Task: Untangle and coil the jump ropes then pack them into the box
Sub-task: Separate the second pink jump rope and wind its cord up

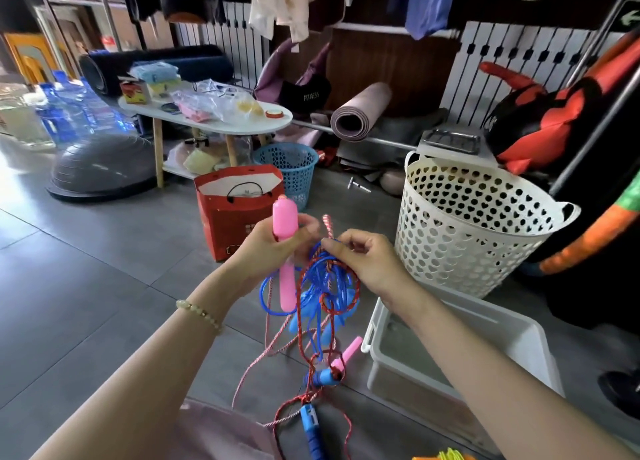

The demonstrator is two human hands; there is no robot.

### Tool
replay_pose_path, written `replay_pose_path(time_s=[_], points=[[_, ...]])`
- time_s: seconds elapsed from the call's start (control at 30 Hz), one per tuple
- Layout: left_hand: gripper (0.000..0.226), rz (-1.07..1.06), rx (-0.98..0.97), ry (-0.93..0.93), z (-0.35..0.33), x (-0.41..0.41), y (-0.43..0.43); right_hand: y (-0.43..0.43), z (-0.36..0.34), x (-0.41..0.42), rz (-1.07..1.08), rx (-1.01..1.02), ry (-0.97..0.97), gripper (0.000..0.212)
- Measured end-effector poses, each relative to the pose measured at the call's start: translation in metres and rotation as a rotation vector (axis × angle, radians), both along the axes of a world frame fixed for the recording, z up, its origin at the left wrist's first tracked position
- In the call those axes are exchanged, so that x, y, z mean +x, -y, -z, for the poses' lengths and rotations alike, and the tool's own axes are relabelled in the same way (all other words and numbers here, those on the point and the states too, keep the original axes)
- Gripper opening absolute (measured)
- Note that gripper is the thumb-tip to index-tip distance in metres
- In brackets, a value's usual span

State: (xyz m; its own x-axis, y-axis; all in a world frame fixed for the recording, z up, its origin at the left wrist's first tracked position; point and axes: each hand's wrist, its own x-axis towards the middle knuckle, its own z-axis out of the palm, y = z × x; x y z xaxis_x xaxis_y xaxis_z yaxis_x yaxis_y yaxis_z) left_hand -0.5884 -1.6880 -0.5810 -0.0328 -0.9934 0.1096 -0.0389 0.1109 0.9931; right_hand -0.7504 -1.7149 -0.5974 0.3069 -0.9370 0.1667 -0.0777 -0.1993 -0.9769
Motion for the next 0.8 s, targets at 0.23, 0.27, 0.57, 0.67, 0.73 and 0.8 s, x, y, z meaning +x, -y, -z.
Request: replay_pose_path(time_s=[0.23, 0.27, 0.57, 0.67, 0.73, 0.8], points=[[0.021, 0.108, 0.116, 0.139, 0.004, -0.003, -0.005, -0.001, -0.001, 0.000, 0.089, -0.037, -0.022, 0.023], [0.019, 0.124, 0.141, 0.110, 0.004, -0.002, -0.005, -0.001, 0.000, 0.001, 0.079, -0.025, -0.015, 0.022], [0.019, -0.097, 0.173, -0.012, 0.008, -0.006, -0.002, -0.009, 0.002, -0.007, -0.037, -0.019, -0.017, 0.008], [0.022, -0.135, 0.148, -0.071, 0.010, -0.009, 0.000, -0.009, 0.002, -0.008, -0.042, -0.004, -0.055, 0.020], [0.021, -0.163, 0.125, -0.076, 0.010, -0.012, 0.000, -0.006, 0.000, -0.009, -0.043, 0.000, -0.127, 0.026], [0.022, -0.145, 0.097, -0.007, 0.009, -0.011, 0.000, -0.004, -0.002, -0.009, -0.042, -0.039, -0.195, 0.023]])
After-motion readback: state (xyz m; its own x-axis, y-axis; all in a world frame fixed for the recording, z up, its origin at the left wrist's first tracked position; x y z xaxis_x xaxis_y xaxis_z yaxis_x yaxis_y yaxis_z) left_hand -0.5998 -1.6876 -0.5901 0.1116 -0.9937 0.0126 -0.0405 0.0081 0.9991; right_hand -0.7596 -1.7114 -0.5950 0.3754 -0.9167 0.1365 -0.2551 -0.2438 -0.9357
